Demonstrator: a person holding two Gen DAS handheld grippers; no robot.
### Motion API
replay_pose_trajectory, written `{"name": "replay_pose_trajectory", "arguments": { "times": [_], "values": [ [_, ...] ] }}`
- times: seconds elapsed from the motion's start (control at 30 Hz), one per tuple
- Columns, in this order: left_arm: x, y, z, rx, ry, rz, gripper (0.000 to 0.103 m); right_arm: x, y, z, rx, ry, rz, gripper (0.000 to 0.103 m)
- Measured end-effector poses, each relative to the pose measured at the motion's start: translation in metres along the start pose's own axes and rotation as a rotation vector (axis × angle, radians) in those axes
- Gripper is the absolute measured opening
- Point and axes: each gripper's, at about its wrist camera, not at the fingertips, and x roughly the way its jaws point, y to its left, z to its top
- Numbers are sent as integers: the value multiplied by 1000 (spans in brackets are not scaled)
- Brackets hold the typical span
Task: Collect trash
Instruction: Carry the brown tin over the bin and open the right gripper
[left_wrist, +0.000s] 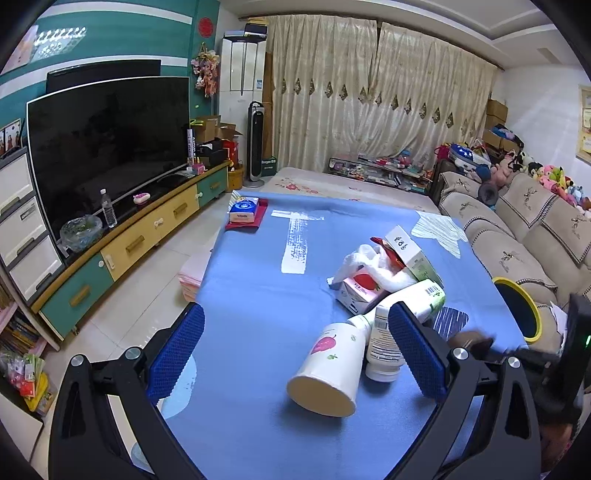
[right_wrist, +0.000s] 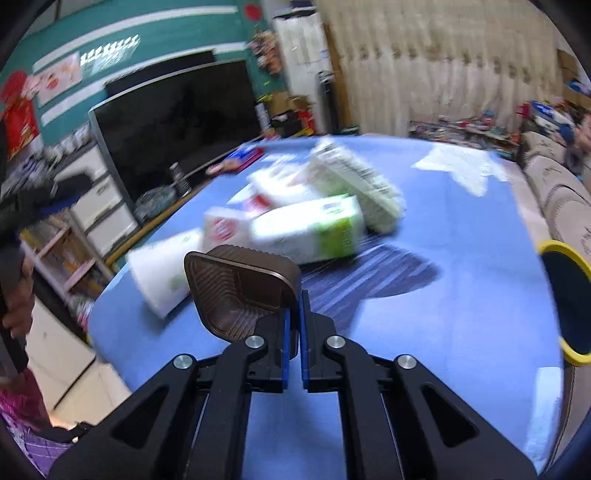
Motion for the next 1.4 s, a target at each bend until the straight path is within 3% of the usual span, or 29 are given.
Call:
{"name": "replay_pose_trajectory", "arguments": {
  "times": [0.07, 0.3, 0.43, 0.53, 0.73, 0.9, 1.07, 1.4],
  "values": [
    [3, -5, -1, 8, 5, -6, 98, -9, -22, 5, 41, -29, -51, 4],
    [11, -16, -3, 24, 21, -20, 98, -50, -141, 10, 256, -106, -352, 4],
    [18, -24, -5, 33, 35, -29, 98, -61, -216, 6, 369, -100, -528, 4],
    [20, -29, -5, 40, 43, -30, 98, -55, -260, 0, 444, -69, -602, 4],
    [30, -37, -8, 53, 65, -36, 98, -26, -320, -13, 536, 12, -686, 5],
    [35, -43, -9, 64, 77, -43, 98, -8, -345, -19, 576, 49, -722, 6],
    [41, -48, -11, 72, 86, -49, 98, -7, -351, -25, 607, 48, -729, 20],
    [44, -52, -14, 79, 91, -59, 98, -21, -333, -18, 590, 12, -714, 23]
  ]
}}
